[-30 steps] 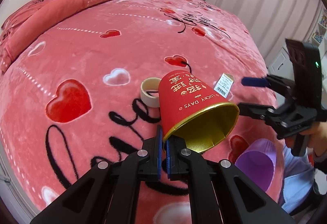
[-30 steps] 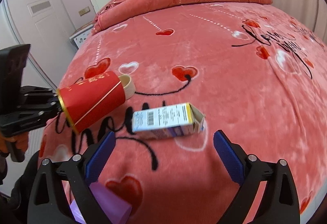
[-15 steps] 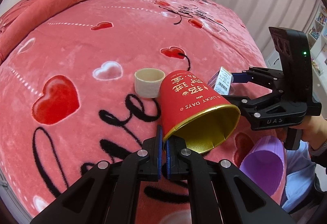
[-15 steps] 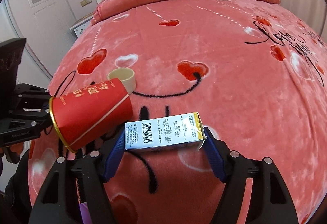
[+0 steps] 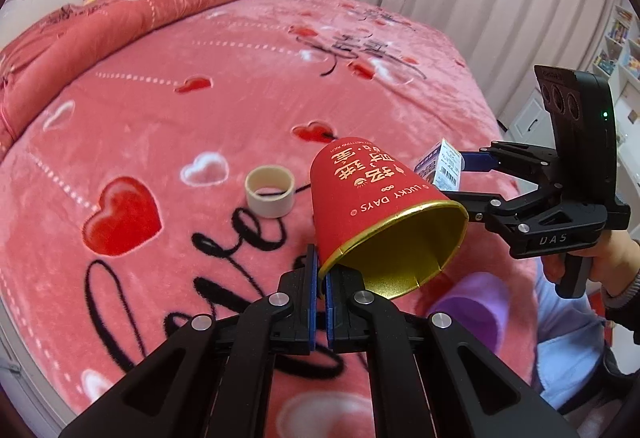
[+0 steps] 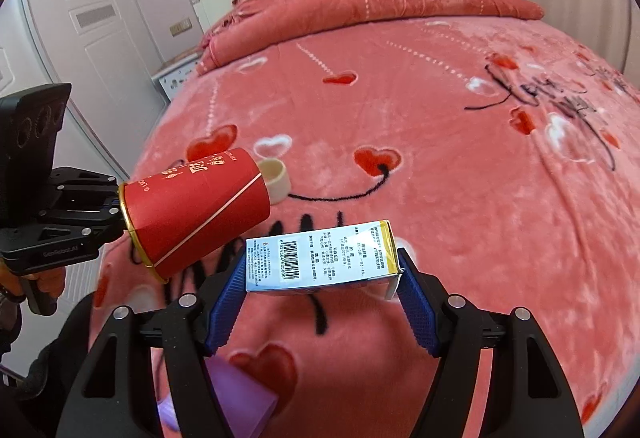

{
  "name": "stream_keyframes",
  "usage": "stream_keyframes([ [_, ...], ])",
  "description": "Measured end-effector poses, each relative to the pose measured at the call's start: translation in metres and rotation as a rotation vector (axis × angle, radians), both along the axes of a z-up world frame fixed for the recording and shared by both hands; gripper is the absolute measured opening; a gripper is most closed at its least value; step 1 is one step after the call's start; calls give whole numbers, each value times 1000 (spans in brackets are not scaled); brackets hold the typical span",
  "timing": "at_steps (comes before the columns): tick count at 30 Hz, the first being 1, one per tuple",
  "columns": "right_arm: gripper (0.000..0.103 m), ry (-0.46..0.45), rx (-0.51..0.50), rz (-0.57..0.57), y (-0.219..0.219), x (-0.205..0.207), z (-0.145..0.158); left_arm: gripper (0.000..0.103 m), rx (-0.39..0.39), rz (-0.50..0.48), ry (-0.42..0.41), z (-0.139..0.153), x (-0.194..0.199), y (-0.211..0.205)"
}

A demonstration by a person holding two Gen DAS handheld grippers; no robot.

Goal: Collect trash
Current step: 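Carry the red cup and milk carton over the orange bucket with both tools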

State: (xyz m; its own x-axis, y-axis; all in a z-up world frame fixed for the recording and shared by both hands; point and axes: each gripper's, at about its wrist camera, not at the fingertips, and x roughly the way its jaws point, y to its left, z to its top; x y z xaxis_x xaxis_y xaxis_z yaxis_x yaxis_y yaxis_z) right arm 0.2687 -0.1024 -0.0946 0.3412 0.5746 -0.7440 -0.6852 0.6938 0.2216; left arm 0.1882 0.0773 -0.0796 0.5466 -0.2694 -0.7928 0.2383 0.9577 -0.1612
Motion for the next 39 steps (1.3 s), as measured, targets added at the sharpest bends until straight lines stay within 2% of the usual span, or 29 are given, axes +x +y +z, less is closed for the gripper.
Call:
stream_keyframes([
  [13,70,-78,43,7,-56,-79,66,5,42,-86,-73,48,-53,-42],
  [22,70,-114,41,-28,-105,-128,87,5,61,-178,-128,74,-80,-86],
  [29,70,-132,25,-137,-177,-155,96,5,81,-272,-138,79,-86,-131],
  [39,70,-118,25,-339,-286,-191,86,5,95,-463,-138,74,-78,-224],
])
